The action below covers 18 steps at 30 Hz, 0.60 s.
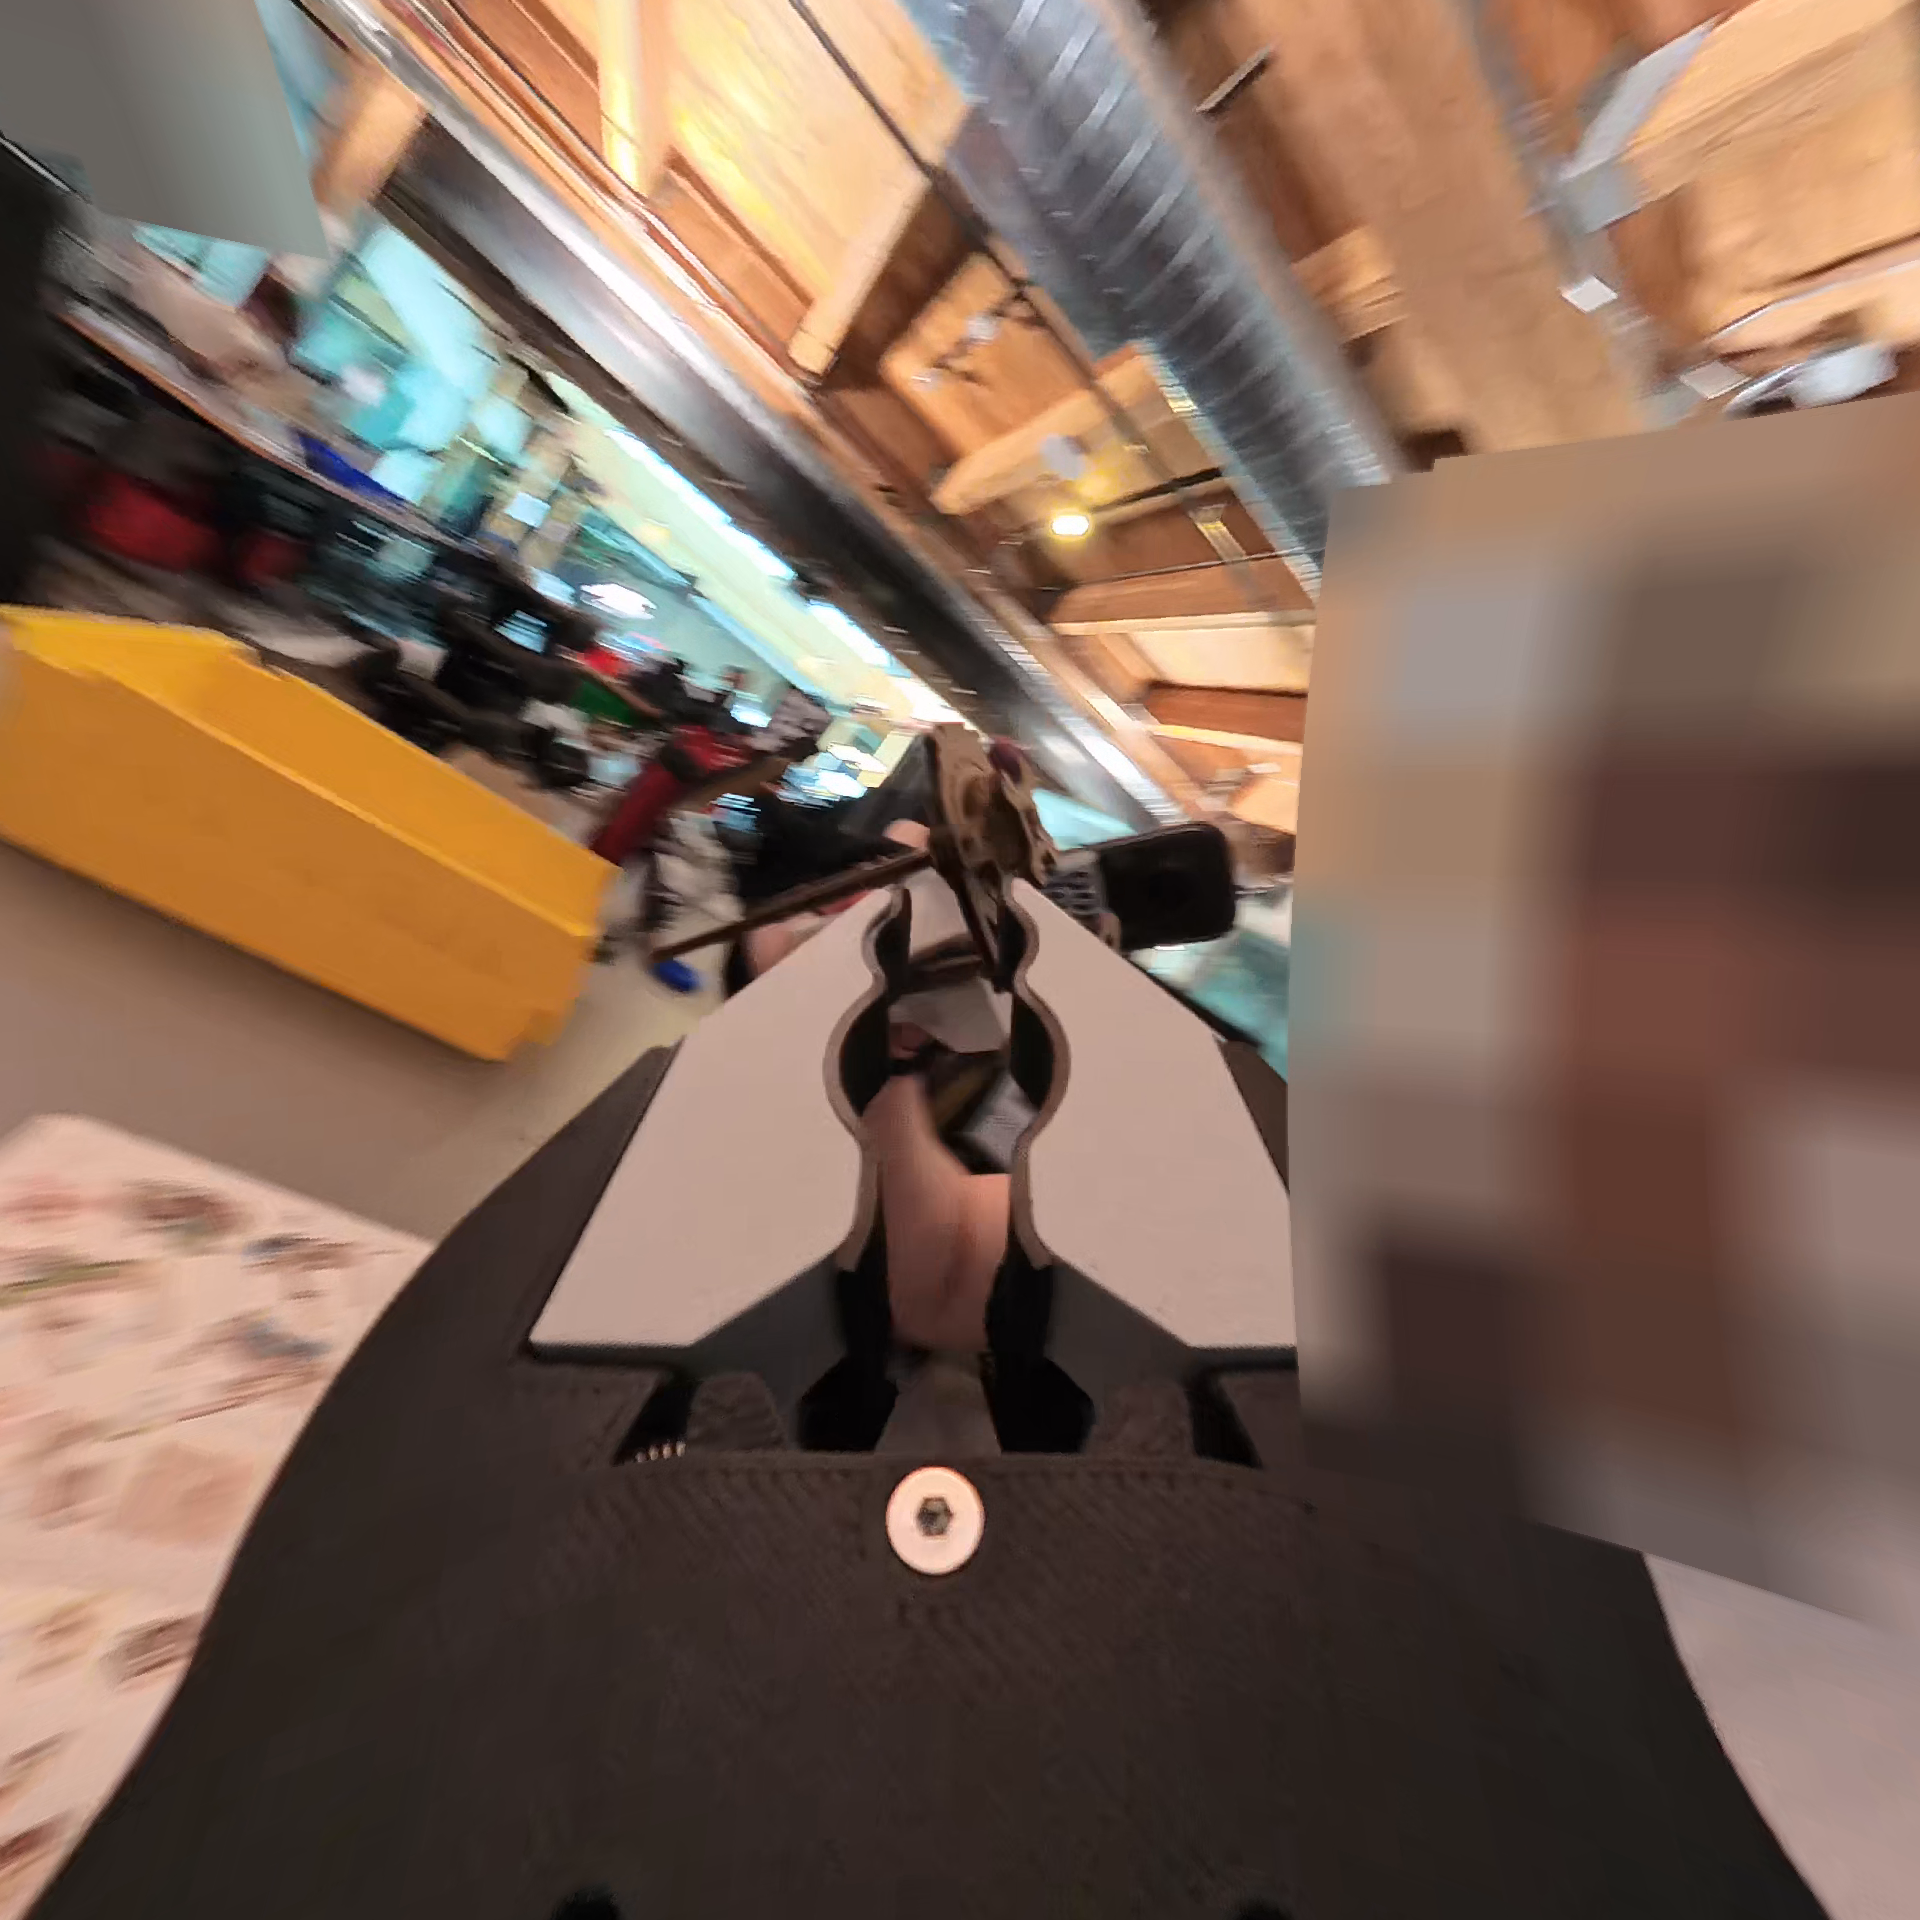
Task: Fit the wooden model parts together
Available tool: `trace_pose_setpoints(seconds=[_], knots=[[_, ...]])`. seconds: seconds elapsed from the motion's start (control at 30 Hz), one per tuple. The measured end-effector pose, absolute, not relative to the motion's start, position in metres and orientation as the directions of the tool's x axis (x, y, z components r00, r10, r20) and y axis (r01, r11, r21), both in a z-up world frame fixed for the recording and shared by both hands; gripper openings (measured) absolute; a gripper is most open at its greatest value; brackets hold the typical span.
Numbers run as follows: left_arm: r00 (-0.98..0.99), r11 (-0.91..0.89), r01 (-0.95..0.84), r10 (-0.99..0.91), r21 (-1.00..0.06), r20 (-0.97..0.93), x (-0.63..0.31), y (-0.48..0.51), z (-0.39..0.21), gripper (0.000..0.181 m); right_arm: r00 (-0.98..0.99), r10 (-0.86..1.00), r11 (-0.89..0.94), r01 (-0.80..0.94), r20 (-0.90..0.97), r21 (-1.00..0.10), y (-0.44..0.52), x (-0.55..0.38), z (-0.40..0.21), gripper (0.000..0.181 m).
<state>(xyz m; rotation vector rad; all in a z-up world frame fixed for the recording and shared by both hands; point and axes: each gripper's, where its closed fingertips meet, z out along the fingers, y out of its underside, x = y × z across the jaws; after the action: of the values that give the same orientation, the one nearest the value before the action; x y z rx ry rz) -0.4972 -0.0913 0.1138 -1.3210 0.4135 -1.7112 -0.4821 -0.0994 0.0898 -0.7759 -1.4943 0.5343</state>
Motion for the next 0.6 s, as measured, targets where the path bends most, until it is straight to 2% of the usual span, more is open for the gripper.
trace_pose_setpoints(seconds=[0.13, 0.33, 0.6], knots=[[0.139, -0.401, 0.415, -0.859, -0.816, 0.493, -0.510, -0.092, 0.117, 0.014, 0.066, 0.749, 0.643, 0.172, 0.660, -0.747, -0.095, -0.476, 0.083, 0.000], [0.255, -0.324, 0.389, -0.862, -0.863, 0.439, -0.519, -0.111, 0.115, 0.013, 0.180, 0.708, 0.639, 0.248, 0.682, -0.728, -0.093, -0.447, 0.060, 0.000], [0.453, -0.208, 0.317, -0.824, -0.925, 0.340, -0.525, -0.128, 0.046, 0.017, 0.309, 0.607, 0.645, 0.346, 0.732, -0.681, -0.081, -0.428, 0.006, 0.000]])
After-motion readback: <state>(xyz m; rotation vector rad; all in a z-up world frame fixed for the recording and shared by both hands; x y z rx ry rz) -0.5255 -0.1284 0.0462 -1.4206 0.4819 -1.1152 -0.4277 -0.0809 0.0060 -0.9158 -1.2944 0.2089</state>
